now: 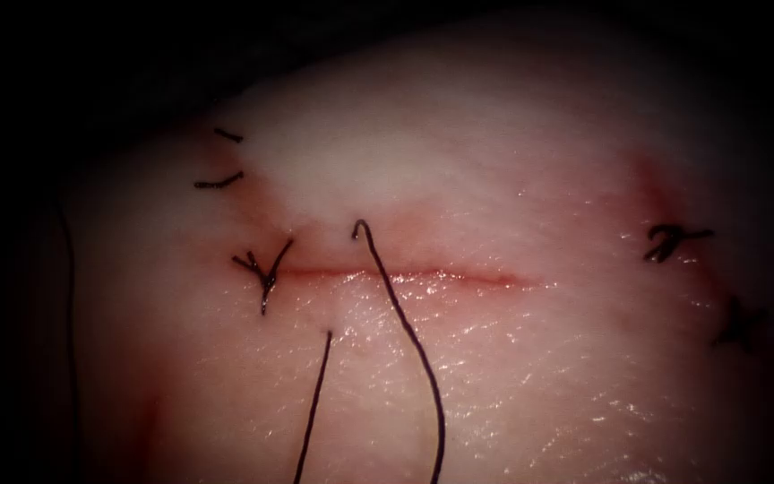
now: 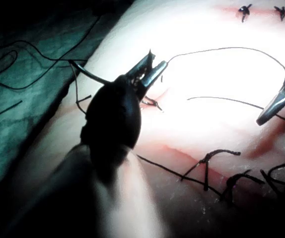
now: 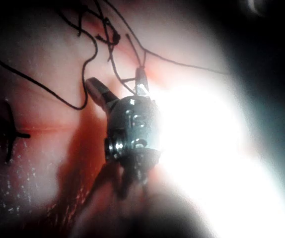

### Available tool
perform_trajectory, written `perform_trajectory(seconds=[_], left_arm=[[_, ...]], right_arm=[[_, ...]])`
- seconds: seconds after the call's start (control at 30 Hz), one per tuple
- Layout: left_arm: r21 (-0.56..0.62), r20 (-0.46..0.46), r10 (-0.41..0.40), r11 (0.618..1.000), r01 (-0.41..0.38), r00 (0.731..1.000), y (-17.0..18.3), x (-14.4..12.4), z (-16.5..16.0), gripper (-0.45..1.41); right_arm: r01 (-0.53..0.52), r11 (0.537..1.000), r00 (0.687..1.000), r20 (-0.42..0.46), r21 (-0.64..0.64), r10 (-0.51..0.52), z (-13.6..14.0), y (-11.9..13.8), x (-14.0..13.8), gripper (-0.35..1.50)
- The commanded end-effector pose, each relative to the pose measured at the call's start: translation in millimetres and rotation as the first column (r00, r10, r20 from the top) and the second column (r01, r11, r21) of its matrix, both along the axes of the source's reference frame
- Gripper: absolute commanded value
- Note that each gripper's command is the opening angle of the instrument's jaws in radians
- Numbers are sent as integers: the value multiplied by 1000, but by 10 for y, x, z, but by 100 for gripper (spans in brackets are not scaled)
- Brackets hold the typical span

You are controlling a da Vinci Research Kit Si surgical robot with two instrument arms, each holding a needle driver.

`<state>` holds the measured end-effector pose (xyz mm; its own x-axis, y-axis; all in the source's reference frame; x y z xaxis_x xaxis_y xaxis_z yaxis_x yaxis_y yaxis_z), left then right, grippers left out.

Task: Wound Closure
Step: Use the right hand to pull the full suture through except for a short tail.

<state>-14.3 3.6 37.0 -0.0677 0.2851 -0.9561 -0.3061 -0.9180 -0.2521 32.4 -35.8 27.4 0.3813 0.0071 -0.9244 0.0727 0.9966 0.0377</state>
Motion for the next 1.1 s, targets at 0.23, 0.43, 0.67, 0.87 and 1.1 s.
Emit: perform_trajectory(seconds=[0.23, 0.43, 0.67, 0.87, 1.1], left_arm=[[-5, 1, -1, 1000, 1, 1000, 9, -4, 3, -45], [-5, 1, -1, 1000, 1, 1000, 8, -4, 3, -45], [-5, 1, -1, 1000, 1, 1000, 8, -4, 3, -45], [-5, 1, -1, 1000, 1, 1000, 8, -4, 3, -45], [-5, 1, 0, 1000, 0, 1000, 8, -4, 2, -45]], right_arm=[[-29, 999, 999, 15, -40, 30, 51, 78, -12, 131], [-32, 998, 999, 18, -48, 33, 90, 103, -19, 130], [-36, 997, 999, 25, -64, 38, 119, 107, -15, 130], [-33, 996, 999, 26, -78, 35, 124, 95, -9, 74], [46, 998, 996, 76, -54, -42, 116, 97, -14, -35]])
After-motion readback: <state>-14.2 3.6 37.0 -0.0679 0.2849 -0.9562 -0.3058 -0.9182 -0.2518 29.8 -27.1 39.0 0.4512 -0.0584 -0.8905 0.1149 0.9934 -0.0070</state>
